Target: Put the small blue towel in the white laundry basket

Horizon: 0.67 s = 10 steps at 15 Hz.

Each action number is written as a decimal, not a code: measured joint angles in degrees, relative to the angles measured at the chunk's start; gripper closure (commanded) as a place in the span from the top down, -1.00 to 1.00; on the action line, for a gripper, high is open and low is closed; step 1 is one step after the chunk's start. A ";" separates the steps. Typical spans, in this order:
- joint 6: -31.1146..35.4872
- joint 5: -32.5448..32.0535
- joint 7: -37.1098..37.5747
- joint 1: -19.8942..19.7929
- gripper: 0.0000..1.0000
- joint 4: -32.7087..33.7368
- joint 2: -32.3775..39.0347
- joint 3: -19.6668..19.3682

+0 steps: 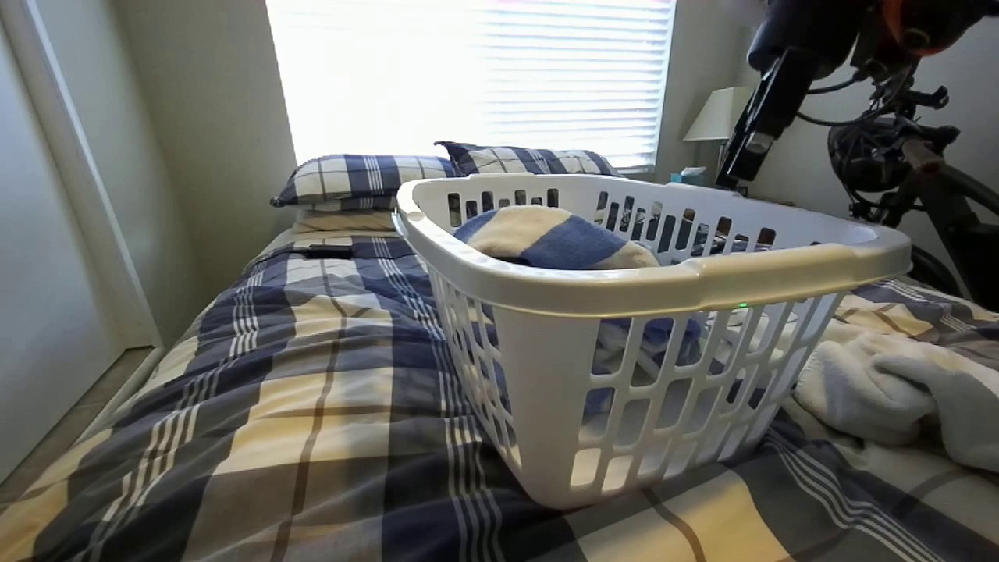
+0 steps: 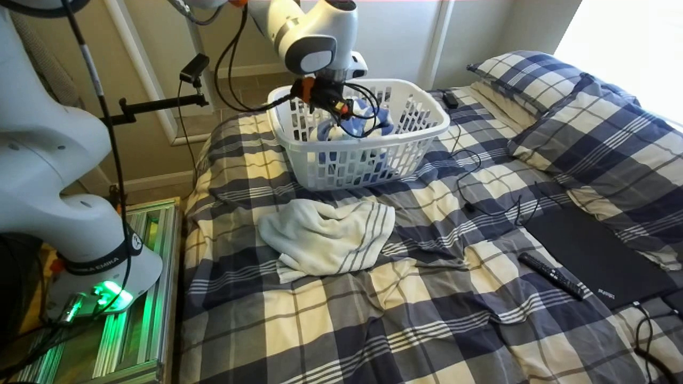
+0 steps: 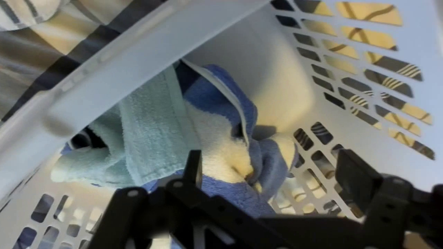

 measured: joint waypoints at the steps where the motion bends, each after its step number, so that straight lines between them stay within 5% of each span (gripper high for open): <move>1: -2.44 3.03 -0.16 -2.07 1.00 0.41 -1.32 1.59; 4: -7.18 12.30 1.05 -6.29 1.00 1.59 -6.96 2.10; 7: -13.71 21.26 1.30 -3.30 1.00 3.37 -14.92 -8.63; 10: -20.30 22.89 4.16 1.20 1.00 4.41 -21.25 -22.30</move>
